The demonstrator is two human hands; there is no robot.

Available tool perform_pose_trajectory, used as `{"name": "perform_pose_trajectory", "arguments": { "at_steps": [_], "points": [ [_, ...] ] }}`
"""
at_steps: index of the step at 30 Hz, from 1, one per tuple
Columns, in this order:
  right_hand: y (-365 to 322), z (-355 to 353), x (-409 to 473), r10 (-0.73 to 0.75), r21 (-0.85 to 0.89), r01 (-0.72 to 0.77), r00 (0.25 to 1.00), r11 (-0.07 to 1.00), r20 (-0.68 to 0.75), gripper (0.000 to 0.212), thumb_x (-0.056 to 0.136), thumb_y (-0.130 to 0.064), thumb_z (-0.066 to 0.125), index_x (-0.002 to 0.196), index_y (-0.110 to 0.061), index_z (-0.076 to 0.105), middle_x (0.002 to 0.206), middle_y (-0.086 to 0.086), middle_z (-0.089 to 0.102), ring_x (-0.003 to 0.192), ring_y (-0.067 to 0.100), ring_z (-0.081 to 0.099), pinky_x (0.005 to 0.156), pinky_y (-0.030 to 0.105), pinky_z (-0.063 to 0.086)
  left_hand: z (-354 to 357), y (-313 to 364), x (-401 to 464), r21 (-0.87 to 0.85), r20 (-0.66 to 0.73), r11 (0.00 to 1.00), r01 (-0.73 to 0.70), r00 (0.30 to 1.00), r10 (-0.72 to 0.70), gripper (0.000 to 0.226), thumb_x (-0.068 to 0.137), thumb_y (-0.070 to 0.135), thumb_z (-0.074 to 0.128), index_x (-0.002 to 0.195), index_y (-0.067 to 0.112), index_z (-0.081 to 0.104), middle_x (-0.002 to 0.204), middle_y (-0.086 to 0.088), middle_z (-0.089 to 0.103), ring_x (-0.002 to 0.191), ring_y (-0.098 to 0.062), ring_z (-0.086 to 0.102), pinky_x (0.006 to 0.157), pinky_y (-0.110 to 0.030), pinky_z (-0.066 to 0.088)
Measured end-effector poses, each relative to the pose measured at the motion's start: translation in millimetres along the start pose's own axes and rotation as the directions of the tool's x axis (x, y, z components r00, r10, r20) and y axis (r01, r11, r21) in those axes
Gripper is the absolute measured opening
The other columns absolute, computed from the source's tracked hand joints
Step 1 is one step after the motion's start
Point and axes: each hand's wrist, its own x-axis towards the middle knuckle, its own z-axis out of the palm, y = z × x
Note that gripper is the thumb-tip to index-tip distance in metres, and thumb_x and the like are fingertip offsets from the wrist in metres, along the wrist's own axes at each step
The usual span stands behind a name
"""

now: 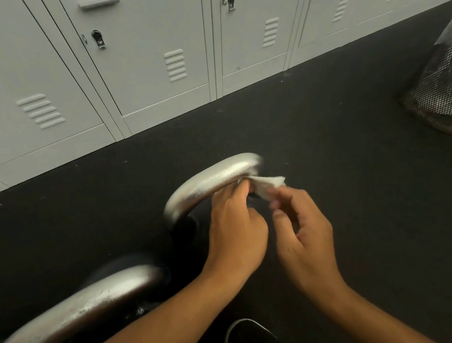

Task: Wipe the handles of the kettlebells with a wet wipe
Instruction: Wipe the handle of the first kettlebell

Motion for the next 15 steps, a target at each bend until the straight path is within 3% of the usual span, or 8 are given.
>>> {"name": "perform_pose_trajectory", "arguments": {
  "at_steps": [2, 5, 10, 12, 14, 15],
  "points": [
    [-0.2, 4.1, 6.1, 0.029, -0.044, -0.028, 0.999, 0.999, 0.028, 0.044, 0.101, -0.012, 0.05, 0.141, -0.028, 0.057, 0.13, -0.014, 0.057, 0.12, 0.0, 0.058, 0.095, 0.012, 0.046, 0.1, 1.1, -1.2, -0.048, 0.005, 0.999, 0.003, 1.0, -0.003, 0.047, 0.097, 0.004, 0.049, 0.135, 0.029, 0.059, 0.138, 0.013, 0.056, 0.134, -0.005, 0.045, 0.114, -0.027, 0.038],
    [-3.5, 8.1, 13.0, 0.033, -0.036, -0.029, 0.994, 0.999, 0.103, 0.058, 0.103, -0.018, 0.041, 0.16, -0.018, 0.038, 0.162, -0.014, 0.035, 0.147, -0.009, 0.033, 0.115, 0.007, 0.028, -1.0, 2.7, -4.0, -0.093, 0.015, 0.996, -0.007, 1.0, 0.008, 0.054, 0.095, 0.006, 0.051, 0.142, 0.033, 0.054, 0.142, 0.015, 0.052, 0.137, -0.005, 0.044, 0.116, -0.031, 0.04],
    [1.9, 15.9, 9.7, 0.054, 0.118, -0.085, 0.966, 0.989, 0.251, 0.062, 0.108, -0.025, 0.029, 0.166, -0.023, 0.009, 0.173, -0.019, 0.009, 0.157, -0.006, 0.009, 0.13, 0.025, 0.013, -3.8, -0.7, -9.6, -0.122, 0.038, 0.992, -0.04, 0.998, 0.045, 0.071, 0.095, 0.005, 0.048, 0.155, 0.042, 0.038, 0.155, 0.02, 0.041, 0.146, -0.005, 0.037, 0.121, -0.037, 0.037],
    [5.9, 19.6, 6.0, 0.114, 0.163, -0.169, 0.946, 0.972, 0.304, 0.063, 0.108, -0.034, 0.026, 0.165, -0.028, 0.0, 0.173, -0.019, 0.001, 0.157, -0.006, 0.004, 0.132, 0.032, 0.01, -3.9, -2.5, -13.3, -0.097, 0.06, 0.994, -0.048, 0.997, 0.054, 0.076, 0.096, 0.002, 0.046, 0.159, 0.041, 0.03, 0.165, 0.021, 0.027, 0.154, 0.002, 0.016, 0.129, -0.036, 0.022],
    [7.8, 22.4, 5.6, 0.167, 0.171, -0.233, 0.93, 0.957, 0.328, 0.064, 0.107, -0.044, 0.023, 0.163, -0.032, -0.005, 0.172, -0.02, -0.003, 0.155, -0.01, 0.002, 0.132, 0.033, 0.009, -4.2, -4.8, -16.9, -0.042, 0.099, 0.999, -0.023, 0.995, 0.027, 0.075, 0.099, 0.001, 0.043, 0.163, 0.032, 0.02, 0.171, 0.017, 0.012, 0.145, 0.014, -0.008, 0.128, -0.026, -0.001],
    [7.5, 23.4, 6.3, 0.181, 0.168, -0.246, 0.927, 0.955, 0.328, 0.065, 0.106, -0.048, 0.022, 0.162, -0.034, -0.007, 0.172, -0.02, -0.004, 0.155, -0.01, 0.001, 0.132, 0.033, 0.009, -4.2, -5.7, -18.4, -0.032, 0.113, 0.999, -0.008, 0.994, 0.011, 0.073, 0.101, 0.002, 0.042, 0.164, 0.03, 0.018, 0.171, 0.016, 0.009, 0.144, 0.014, -0.01, 0.127, -0.022, -0.003]
  ]
}}
